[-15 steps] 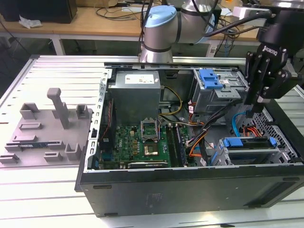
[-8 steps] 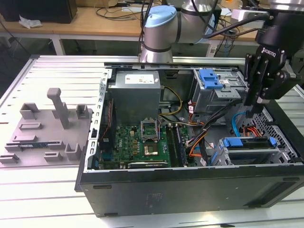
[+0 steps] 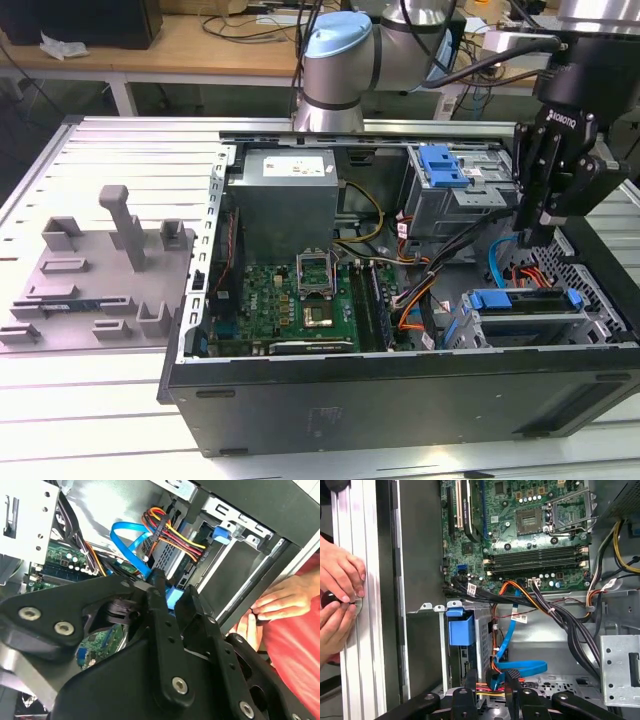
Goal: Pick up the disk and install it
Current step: 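Insert the second disk wire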
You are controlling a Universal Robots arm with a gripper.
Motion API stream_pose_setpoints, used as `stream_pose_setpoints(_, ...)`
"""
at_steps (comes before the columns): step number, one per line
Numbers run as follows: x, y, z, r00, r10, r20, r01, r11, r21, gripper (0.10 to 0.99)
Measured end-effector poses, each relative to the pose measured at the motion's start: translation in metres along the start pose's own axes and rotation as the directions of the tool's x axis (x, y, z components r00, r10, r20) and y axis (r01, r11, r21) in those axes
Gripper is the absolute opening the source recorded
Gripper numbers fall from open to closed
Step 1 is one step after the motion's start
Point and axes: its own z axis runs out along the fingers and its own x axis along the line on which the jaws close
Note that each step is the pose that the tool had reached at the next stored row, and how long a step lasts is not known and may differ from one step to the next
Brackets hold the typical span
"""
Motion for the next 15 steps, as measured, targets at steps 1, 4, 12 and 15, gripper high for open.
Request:
stream_pose_setpoints(1,-0.0008,0.0000,0.0005,1.0000,0.000,-0.0014,0.000,1.0000,0.000,0.282)
stream_pose_setpoints(4,-0.0033,0.0001,0.0022,1.0000,0.001,-0.0051,-0.001,1.0000,-0.001,0.212)
stream_pose_setpoints(12,-0.0056,0.0002,0.0055,0.9999,0.008,-0.0107,-0.008,0.9999,-0.007,0.212)
stream_pose_setpoints(15,-0.0057,0.0001,0.0060,0.9999,0.011,-0.0112,-0.011,0.9999,-0.008,0.212)
